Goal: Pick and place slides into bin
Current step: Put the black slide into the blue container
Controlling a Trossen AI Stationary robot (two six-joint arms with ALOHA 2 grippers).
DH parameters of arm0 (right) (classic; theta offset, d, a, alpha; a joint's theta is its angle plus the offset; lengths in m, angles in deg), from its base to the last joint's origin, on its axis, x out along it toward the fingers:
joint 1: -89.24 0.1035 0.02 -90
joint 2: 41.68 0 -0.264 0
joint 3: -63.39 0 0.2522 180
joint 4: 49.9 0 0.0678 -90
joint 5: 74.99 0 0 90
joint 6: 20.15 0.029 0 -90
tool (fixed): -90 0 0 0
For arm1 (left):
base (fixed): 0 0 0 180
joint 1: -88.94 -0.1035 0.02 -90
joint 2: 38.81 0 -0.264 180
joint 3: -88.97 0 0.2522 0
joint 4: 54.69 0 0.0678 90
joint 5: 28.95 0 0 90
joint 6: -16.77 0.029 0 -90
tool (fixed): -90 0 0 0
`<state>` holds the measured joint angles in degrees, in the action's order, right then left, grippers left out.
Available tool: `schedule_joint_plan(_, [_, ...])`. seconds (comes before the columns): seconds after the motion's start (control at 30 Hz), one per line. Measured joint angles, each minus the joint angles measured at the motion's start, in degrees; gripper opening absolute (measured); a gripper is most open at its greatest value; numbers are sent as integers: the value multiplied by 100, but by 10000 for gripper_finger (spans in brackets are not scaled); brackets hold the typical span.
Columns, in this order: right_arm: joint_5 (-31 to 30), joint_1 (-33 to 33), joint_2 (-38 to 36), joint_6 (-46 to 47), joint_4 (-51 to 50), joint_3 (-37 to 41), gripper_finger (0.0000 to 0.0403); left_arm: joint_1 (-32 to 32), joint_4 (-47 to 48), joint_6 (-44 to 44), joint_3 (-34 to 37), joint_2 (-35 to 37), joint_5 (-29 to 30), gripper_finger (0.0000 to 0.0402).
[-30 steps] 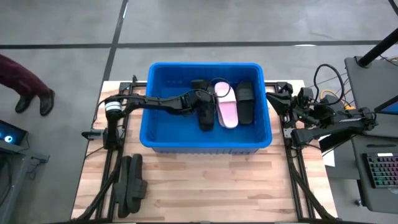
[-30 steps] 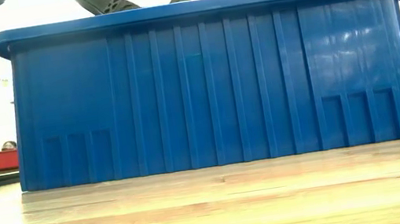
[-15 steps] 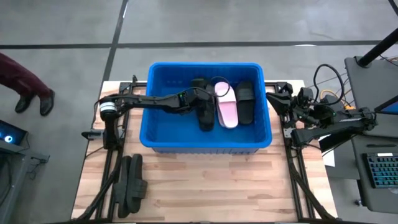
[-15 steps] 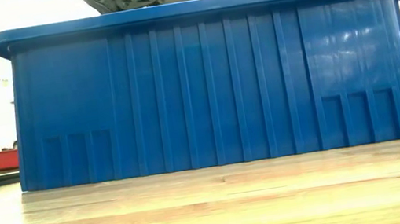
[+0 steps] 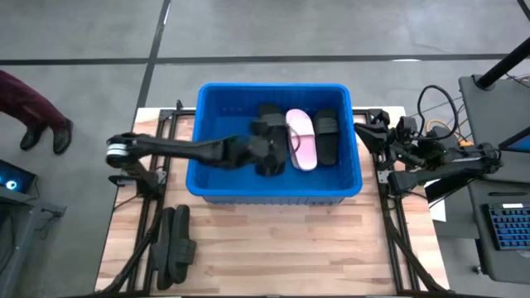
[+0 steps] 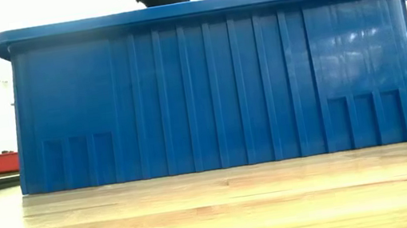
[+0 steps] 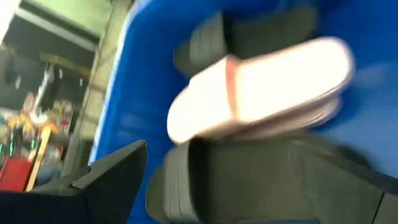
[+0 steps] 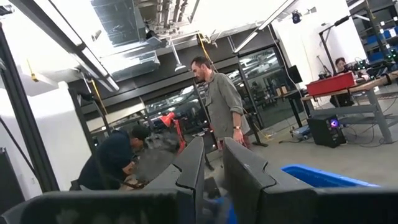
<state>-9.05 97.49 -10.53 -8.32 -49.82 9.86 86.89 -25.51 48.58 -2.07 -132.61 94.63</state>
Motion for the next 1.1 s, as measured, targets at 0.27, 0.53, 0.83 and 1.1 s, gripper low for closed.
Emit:
schedule_joint_plan(0.27, [1,0,0,-2,-9,0,52,1227,176,-885,-4,1013,34,375])
schedule_joint_plan(0.53, [2,-2,5,-2,-47,0,52,2200,1535,-4375,-162,1497,6,375])
schedule_joint_plan(0.83, [2,-1,15,-139,-193,0,52,3074,4623,-7474,-1065,768,-1436,375])
schedule_joint_plan(1.1, [2,0,11,-182,-394,0,52,3431,7145,-8233,-2255,-587,-3834,375])
